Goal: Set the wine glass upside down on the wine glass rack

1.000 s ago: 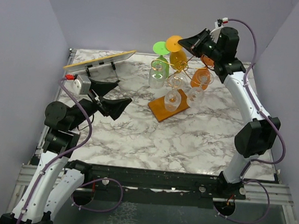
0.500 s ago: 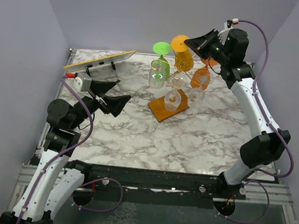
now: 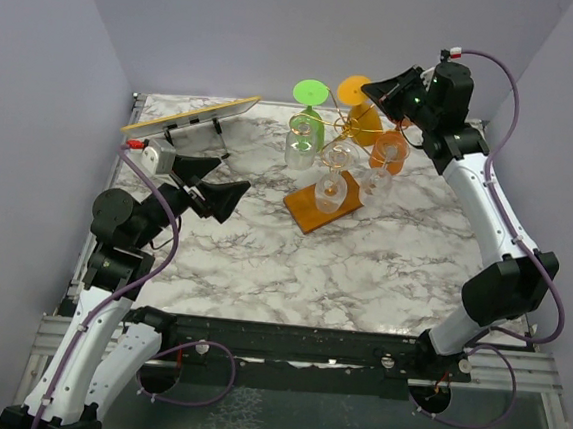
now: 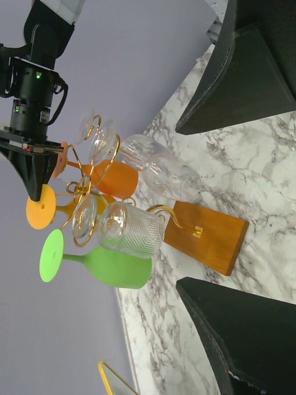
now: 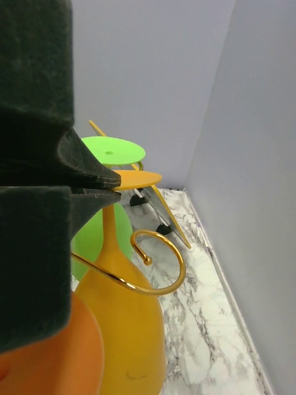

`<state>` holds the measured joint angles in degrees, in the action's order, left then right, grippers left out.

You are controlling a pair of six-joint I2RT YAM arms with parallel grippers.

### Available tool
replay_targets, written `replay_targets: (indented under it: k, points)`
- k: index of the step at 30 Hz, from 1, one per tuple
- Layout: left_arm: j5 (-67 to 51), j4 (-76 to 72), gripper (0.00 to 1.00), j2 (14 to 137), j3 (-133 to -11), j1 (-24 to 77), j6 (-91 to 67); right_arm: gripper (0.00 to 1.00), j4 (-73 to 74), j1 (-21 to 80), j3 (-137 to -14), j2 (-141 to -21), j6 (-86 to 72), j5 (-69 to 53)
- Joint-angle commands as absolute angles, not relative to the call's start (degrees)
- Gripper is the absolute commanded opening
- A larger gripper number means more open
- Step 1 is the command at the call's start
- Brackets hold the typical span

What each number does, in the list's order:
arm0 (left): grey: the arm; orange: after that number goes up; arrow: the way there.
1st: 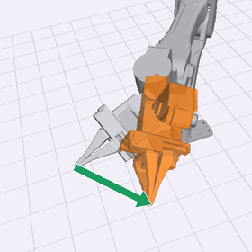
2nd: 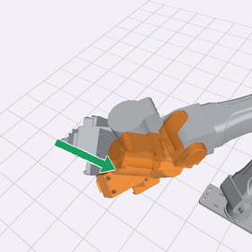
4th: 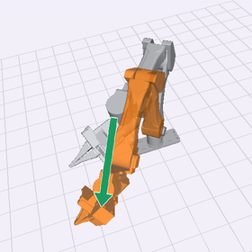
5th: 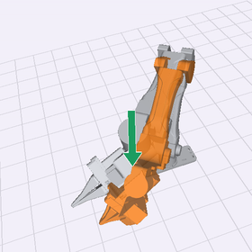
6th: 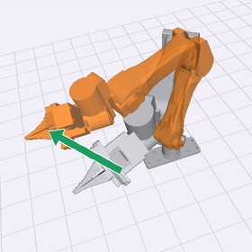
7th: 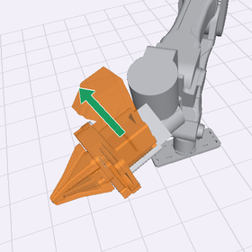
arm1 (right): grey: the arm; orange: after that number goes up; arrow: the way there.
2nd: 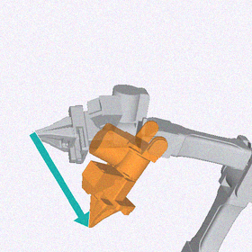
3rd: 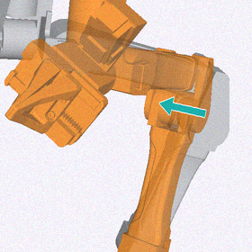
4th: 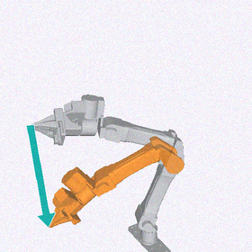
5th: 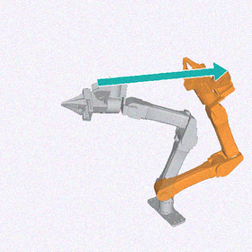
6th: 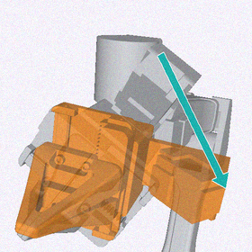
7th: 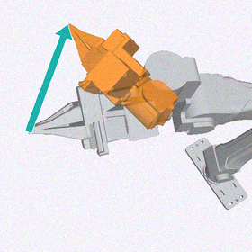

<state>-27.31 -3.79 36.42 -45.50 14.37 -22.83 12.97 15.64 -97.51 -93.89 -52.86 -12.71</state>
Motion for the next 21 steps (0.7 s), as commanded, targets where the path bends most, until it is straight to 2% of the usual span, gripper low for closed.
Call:
replay_targets:
  k: [1,21]
  points:
    - [-25.6,-3.2,0.99,35.9,-45.5,14.5,-22.1,0.01,13.2,15.6,-96.8,-91.2,-51.8,-8.2]
    - [-25.0,-2.5,0.99,35.4,-45.5,14.5,-22.1,0.01,9.8,14.6,-94.7,-90.7,-55.4,-1.1]
